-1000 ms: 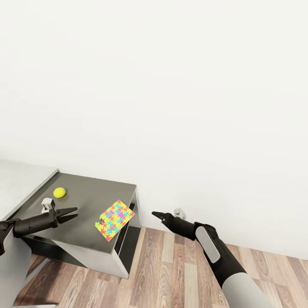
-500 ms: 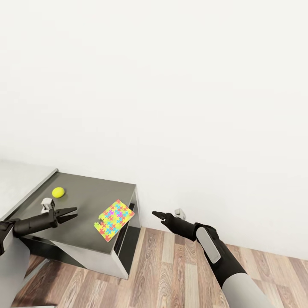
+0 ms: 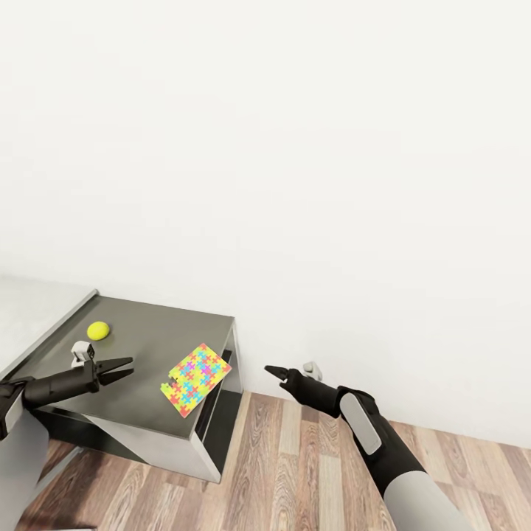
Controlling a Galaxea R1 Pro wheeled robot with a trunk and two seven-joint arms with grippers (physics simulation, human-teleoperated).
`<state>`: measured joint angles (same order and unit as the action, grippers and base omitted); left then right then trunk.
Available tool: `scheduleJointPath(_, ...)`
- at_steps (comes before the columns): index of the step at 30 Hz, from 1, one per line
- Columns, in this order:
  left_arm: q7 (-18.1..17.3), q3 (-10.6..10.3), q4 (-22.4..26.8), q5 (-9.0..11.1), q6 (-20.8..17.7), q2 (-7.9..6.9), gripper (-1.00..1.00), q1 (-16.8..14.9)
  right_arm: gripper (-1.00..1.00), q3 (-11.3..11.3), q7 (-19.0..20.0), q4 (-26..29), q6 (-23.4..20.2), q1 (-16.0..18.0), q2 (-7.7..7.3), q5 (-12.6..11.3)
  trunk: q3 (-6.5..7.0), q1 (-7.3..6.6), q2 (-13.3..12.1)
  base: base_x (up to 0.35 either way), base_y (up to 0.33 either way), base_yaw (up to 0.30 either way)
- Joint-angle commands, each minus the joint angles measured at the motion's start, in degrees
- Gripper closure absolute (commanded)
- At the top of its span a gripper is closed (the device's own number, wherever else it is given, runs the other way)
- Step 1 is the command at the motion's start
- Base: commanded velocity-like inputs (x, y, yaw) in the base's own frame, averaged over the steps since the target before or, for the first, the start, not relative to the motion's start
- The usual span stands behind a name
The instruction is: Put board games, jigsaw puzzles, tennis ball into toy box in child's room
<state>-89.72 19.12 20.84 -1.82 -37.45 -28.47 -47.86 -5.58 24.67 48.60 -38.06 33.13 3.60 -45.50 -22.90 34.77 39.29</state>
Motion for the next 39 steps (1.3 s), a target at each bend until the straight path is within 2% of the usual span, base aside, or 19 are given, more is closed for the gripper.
scheduleJointPath(1, -0.3, 0.1, 0.0, -0.2, -0.6, 0.02, -1.0, 0.0, -1.0, 0.2, 0.0, 0.0, -0.3, 0.0, 0.01, -0.1, -0.25, 0.24, 0.5, 0.0, 0.0, 0.0)
scheduleJointPath(14, -0.3, 0.1, 0.0, -0.2, -0.6, 0.0, -1.0, 0.0, -1.0, 0.7, 0.1, -0.4, -0.3, 0.0, 0.07, -0.1, -2.59, 3.09, 5.7, 0.0, 0.0, 0.0)
scheduleJointPath(19, -0.3, 0.1, 0.0, 0.8, -0.5, 0.0, -1.0, 0.0, -1.0, 0.7, 0.1, -0.5, -0.3, 0.0, 0.03, -0.1, -3.49, 4.19, 7.7, 0.0, 0.0, 0.0)
scheduleJointPath(32, -0.3, 0.1, 0.0, 1.8, -0.6, -0.14, -1.0, 0.0, -1.0, 0.7, 0.2, -0.5, -0.2, 0.1, 0.01, -0.1, -3.49, 4.19, 7.7, 0.002, 0.001, 0.0)
scheduleJointPath(39, -0.3, 0.0, 0.0, 3.0, -0.6, -0.18, -1.0, 0.0, -1.0, 0.7, 0.2, -0.5, -0.2, 0.1, 0.1, 0.0, -3.49, 4.19, 7.7, 0.166, 0.067, 0.0)
